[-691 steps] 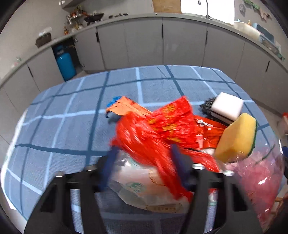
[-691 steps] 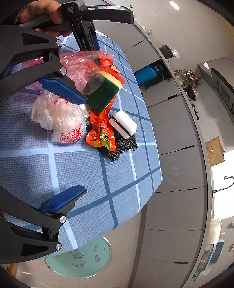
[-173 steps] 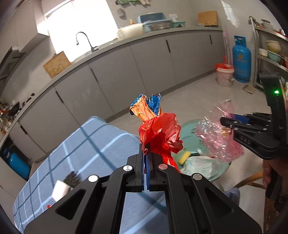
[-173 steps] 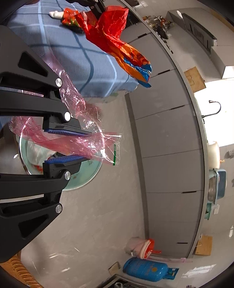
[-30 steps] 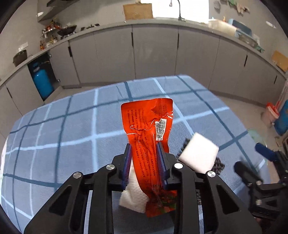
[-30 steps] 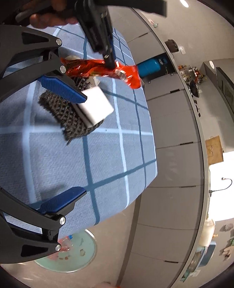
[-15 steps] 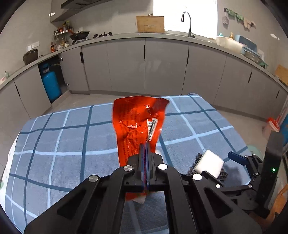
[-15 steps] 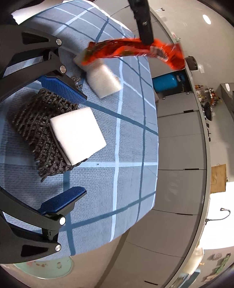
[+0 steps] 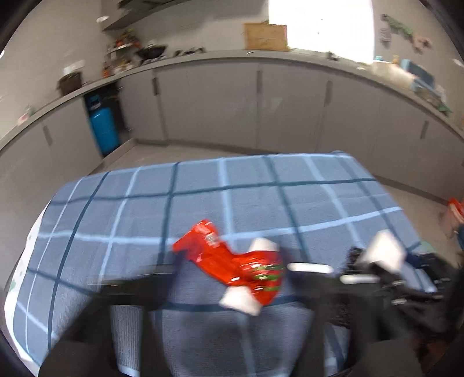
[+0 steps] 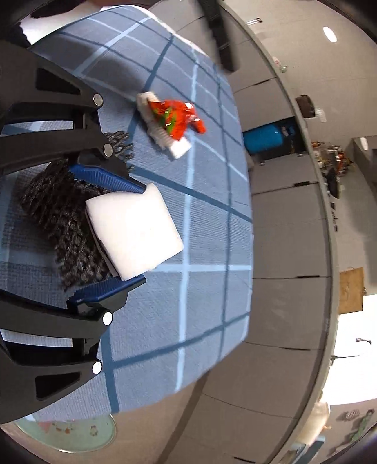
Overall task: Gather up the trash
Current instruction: 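Grasp the orange wrapper with the left tool while the right tool grasps the white sponge, then carry orange wrapper and white sponge to the green bucket and open both tools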
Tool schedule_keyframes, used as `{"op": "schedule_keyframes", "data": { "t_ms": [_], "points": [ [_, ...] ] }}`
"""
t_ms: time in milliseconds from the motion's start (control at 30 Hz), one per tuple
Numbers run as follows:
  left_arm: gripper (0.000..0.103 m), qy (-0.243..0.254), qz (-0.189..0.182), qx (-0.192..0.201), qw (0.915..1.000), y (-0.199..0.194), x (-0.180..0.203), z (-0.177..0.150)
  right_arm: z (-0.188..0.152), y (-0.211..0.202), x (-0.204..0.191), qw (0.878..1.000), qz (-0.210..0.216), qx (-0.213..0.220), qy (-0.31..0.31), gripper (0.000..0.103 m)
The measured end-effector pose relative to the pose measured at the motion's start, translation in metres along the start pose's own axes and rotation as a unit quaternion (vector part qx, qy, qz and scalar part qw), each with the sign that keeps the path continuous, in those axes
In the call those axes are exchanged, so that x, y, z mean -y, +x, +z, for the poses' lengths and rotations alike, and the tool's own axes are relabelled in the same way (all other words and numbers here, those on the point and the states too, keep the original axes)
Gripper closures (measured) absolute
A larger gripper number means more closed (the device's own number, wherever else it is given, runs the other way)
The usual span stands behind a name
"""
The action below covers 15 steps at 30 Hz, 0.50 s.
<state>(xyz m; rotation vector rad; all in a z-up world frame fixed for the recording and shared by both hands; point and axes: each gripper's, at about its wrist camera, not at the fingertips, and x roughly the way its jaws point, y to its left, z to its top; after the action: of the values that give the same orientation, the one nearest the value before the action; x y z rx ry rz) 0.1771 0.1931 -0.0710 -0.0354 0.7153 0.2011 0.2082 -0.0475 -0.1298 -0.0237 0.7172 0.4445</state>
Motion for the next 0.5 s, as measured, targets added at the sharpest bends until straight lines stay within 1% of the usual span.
{"op": "schedule_keyframes", "data": {
  "t_ms": [33,100,133,200,267,333,400,433,467,500],
  "points": [
    [0.013,-0.007,0.013,-0.004,0.9999,0.006,-0.004,-0.005,0.000,-0.002,0.002,1.000,0.000,0.002,0.001,0.046],
    [0.012,-0.011,0.008,-0.028,0.9995,0.018,-0.005,-0.009,-0.001,-0.004,0.004,1.000,-0.002,0.003,0.002,0.046],
    [0.013,-0.024,0.005,-0.045,0.9987,0.028,-0.007,-0.012,-0.002,-0.003,0.005,1.000,-0.003,0.002,0.002,0.046],
    [0.013,-0.029,0.013,-0.063,0.9975,0.043,-0.006,-0.016,-0.006,-0.001,0.006,1.000,-0.002,-0.002,0.004,0.046],
    [0.013,-0.050,0.023,-0.086,0.9948,0.063,-0.009,-0.018,-0.010,0.001,0.007,1.000,-0.001,-0.005,0.008,0.046],
    [0.013,-0.081,0.017,-0.110,0.9905,0.079,-0.014,-0.019,-0.013,0.000,0.008,1.000,-0.001,-0.005,0.010,0.046],
    [0.014,-0.094,0.024,-0.120,0.9881,0.093,-0.015,-0.017,-0.015,0.000,0.009,1.000,-0.002,-0.004,0.010,0.046],
    [0.018,-0.096,0.025,-0.128,0.9868,0.100,-0.014,-0.016,-0.016,0.000,0.011,1.000,-0.002,-0.004,0.012,0.046],
    [0.023,-0.101,0.015,-0.133,0.9859,0.104,-0.012,-0.015,-0.016,0.000,0.012,1.000,-0.002,-0.005,0.013,0.046],
    [0.025,-0.101,0.008,-0.138,0.9852,0.109,-0.009,-0.013,-0.017,0.000,0.013,1.000,-0.003,-0.005,0.014,0.045]
  ]
}}
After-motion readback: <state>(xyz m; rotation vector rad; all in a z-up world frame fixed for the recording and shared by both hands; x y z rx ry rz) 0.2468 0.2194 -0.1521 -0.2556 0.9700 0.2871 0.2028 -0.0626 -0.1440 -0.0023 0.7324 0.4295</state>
